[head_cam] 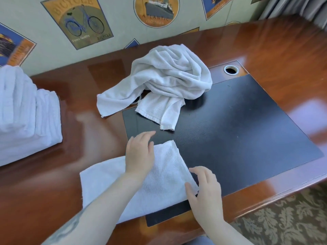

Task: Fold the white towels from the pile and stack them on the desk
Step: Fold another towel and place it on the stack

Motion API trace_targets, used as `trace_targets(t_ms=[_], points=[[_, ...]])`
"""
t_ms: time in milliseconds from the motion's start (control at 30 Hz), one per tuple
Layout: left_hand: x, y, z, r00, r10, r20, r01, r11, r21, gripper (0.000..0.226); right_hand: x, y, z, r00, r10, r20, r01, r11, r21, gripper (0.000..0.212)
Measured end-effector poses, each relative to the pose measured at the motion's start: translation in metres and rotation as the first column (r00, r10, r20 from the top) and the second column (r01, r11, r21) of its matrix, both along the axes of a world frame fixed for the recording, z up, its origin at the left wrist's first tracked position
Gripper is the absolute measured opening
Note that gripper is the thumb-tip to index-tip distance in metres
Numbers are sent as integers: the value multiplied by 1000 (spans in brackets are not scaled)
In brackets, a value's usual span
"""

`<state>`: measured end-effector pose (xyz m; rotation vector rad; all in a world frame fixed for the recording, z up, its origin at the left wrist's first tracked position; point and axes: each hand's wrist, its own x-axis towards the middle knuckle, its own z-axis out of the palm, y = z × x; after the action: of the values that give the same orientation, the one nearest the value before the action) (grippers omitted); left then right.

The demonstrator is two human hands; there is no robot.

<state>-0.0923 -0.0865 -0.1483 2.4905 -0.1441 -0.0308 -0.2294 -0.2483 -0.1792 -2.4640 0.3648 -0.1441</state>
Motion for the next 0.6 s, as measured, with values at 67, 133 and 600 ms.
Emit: trace_targets(t_ms=[67, 133, 600], points=[[-40, 24, -13, 998, 65, -10, -63, 989, 133, 38, 16, 18, -1, 973, 219, 70, -207, 966, -153, 47], [-73, 39, -28, 992, 107, -64, -85, 953, 289, 45, 32, 46, -6, 902, 430, 20, -407, 867, -287, 50], [-62, 112, -61, 985, 156, -75, -92, 840, 535, 61, 85, 77, -26, 843, 469, -264, -538, 752, -381, 64]])
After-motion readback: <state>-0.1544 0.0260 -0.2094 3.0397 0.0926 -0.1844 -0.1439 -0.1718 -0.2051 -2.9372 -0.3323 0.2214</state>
